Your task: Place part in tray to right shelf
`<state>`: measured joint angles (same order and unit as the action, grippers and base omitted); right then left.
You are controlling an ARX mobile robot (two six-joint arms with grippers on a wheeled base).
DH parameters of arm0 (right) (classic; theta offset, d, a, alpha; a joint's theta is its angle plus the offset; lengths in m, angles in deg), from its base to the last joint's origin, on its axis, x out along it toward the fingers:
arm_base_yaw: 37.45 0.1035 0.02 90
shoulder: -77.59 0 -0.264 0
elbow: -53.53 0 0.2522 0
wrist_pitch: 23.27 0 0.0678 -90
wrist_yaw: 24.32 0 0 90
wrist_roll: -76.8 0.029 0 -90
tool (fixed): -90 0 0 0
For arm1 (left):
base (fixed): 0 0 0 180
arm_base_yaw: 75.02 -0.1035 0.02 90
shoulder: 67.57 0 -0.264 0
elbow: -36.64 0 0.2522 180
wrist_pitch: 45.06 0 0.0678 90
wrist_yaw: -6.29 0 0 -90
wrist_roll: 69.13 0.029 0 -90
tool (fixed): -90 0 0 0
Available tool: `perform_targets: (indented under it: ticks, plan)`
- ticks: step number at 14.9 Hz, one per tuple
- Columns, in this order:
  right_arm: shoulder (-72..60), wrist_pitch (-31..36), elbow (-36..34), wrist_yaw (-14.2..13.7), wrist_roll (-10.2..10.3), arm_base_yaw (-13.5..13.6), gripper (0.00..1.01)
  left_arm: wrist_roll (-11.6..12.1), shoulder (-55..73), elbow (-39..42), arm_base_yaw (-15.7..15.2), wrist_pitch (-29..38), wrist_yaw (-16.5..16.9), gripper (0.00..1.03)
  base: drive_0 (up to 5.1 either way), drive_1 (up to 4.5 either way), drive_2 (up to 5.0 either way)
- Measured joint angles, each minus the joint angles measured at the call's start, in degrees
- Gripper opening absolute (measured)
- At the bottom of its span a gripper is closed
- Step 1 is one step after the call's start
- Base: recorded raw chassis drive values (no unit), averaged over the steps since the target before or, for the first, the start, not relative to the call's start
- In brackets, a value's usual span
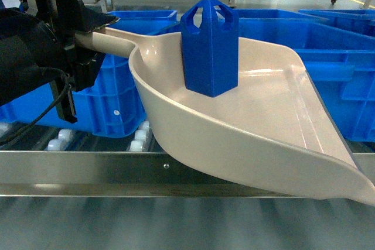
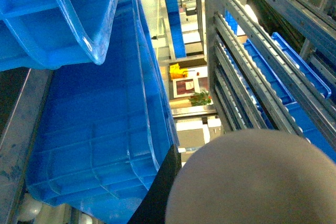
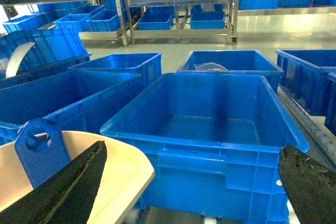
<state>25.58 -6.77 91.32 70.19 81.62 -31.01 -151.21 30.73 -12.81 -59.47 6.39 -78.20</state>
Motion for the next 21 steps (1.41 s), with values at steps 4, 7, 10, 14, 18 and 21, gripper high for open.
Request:
perform_targets:
  ticks: [4,7,10,14,18,21]
  plan:
    - [0.00,0.00,0.00,0.00,0.00,0.00,0.98,0.00,0.00,0.00,0.00,0.00,0.00,0.12,0.0,0.00,0.0]
    - [0.00,0.00,0.00,0.00,0.00,0.00,0.98,0.00,0.00,0.00,0.00,0.00,0.00,0.12,0.0,0.00,0.0]
    - [0.00,0.00,0.00,0.00,0.00,0.00,0.98,0.00,0.00,0.00,0.00,0.00,0.00,0.12,0.0,0.00,0.0]
    - [0.00,0.00,0.00,0.00,0.00,0.00,0.98,0.00,0.00,0.00,0.00,0.00,0.00,0.12,0.0,0.00,0.0]
    - [0.00,0.00,0.00,0.00,0.00,0.00,0.98,0.00,0.00,0.00,0.00,0.00,0.00,0.12,0.0,0.00,0.0]
    - [0.00,0.00,0.00,0.00,0.00,0.00,0.98,0.00,0.00,0.00,0.00,0.00,0.00,0.12,0.0,0.00,0.0]
